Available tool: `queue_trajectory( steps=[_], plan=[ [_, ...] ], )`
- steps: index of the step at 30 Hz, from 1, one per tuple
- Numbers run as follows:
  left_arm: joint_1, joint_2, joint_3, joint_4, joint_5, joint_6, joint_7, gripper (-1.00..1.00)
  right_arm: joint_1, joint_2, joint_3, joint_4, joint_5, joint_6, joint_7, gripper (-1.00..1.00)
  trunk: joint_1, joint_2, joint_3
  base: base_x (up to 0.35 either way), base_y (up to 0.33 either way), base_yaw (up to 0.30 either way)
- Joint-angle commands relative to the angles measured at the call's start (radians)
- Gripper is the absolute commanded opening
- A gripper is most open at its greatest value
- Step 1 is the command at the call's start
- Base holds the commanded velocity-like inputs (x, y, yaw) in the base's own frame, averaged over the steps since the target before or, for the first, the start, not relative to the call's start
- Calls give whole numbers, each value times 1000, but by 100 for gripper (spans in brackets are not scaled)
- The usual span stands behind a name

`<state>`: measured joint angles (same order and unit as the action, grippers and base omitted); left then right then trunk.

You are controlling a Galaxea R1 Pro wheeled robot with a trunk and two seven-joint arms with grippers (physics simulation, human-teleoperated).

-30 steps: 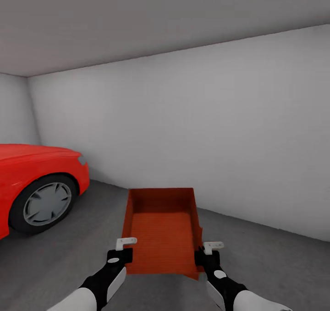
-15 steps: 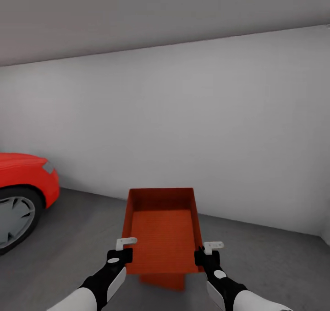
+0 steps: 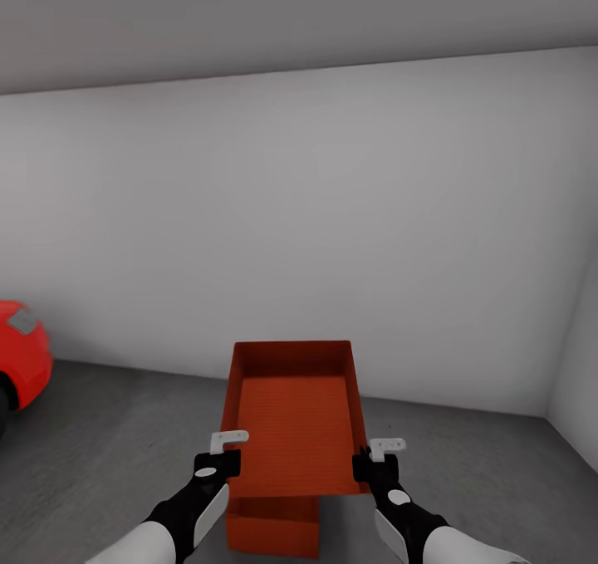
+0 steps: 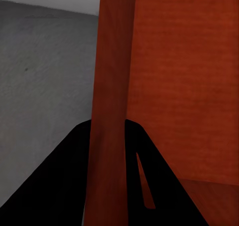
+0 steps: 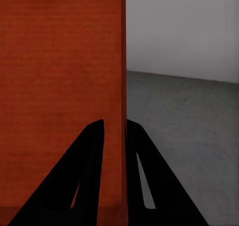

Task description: Move the two storage containers from the living room to the garage. In the garage, place one container on the floor and stack the other container on top of it (either order is fine).

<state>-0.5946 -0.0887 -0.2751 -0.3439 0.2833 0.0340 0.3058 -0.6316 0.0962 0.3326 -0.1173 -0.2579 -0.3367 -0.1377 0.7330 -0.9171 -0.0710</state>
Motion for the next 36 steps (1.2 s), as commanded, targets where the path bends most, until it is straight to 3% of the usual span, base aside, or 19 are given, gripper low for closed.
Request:
queue_trajectory(
  steps=[1, 19, 36],
  plan=[
    [-2, 9, 45, -6, -9, 4, 10, -100, 0, -6, -7, 10, -12, -4, 1, -100, 1, -1, -2, 321, 118, -32],
    [-1, 9, 45, -6, -9, 4, 10, -100, 0, -5, -7, 10, -12, -2, 1, -100, 1, -1, -2, 314, 141, -3],
    [-1, 9, 45, -6, -9, 4, 10, -100, 0, -4, -7, 10, -12, -2, 0, -100, 1, -1, -2, 51, 6, 0]
  ],
)
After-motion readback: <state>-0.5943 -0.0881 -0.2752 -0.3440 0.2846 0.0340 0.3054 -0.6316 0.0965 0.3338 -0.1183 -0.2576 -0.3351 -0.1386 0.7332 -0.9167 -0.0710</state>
